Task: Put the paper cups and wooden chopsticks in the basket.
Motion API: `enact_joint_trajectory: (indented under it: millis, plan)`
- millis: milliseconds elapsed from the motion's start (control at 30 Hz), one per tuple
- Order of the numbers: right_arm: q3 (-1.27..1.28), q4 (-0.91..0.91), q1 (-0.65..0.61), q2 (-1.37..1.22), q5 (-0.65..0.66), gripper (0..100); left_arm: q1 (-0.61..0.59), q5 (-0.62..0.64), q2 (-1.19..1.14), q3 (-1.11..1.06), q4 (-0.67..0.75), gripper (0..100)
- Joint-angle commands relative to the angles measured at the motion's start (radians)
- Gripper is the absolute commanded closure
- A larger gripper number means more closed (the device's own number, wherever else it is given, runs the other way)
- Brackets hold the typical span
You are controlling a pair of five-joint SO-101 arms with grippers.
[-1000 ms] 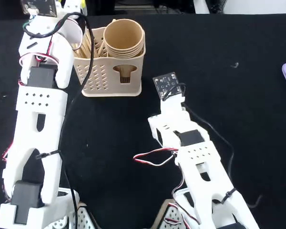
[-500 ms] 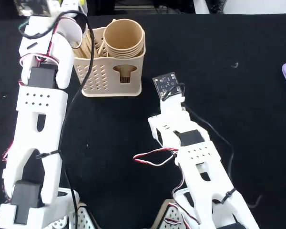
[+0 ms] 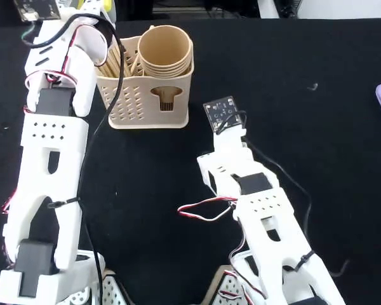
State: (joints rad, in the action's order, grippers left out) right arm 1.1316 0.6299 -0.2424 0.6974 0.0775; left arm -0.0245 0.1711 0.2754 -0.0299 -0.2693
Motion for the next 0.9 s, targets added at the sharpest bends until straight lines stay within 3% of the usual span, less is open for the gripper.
enact_joint_trajectory:
  millis: [0, 167, 400, 500, 600, 733, 867]
  plan:
    - [-0.005, -0.026, 0.009, 0.036, 0.012, 81.5, -0.010, 0.005, 0.026, 0.056, -0.012, 93]
    - [-0.004, -0.026, 0.009, 0.036, 0.012, 81.5, -0.071, 0.005, 0.117, 0.035, -0.141, 97]
    - [-0.004, -0.026, 0.011, 0.038, 0.008, 81.5, -0.222, 0.005, 0.413, -0.101, -0.514, 96]
    - [-0.004, -0.026, 0.011, 0.038, 0.008, 81.5, -0.300, 0.000, 0.554, -0.249, -0.663, 96]
    - [-0.004, -0.026, 0.012, 0.038, 0.011, 83.2, -0.351, -0.118, 0.695, -0.455, -0.770, 97]
    - [-0.005, -0.026, 0.014, 0.039, 0.006, 95.1, -0.409, -0.273, 0.907, -0.757, -0.799, 97]
    - [-0.008, -0.020, 0.017, 0.039, 0.005, 98.6, -0.458, -0.279, 1.155, -1.012, -0.801, 97]
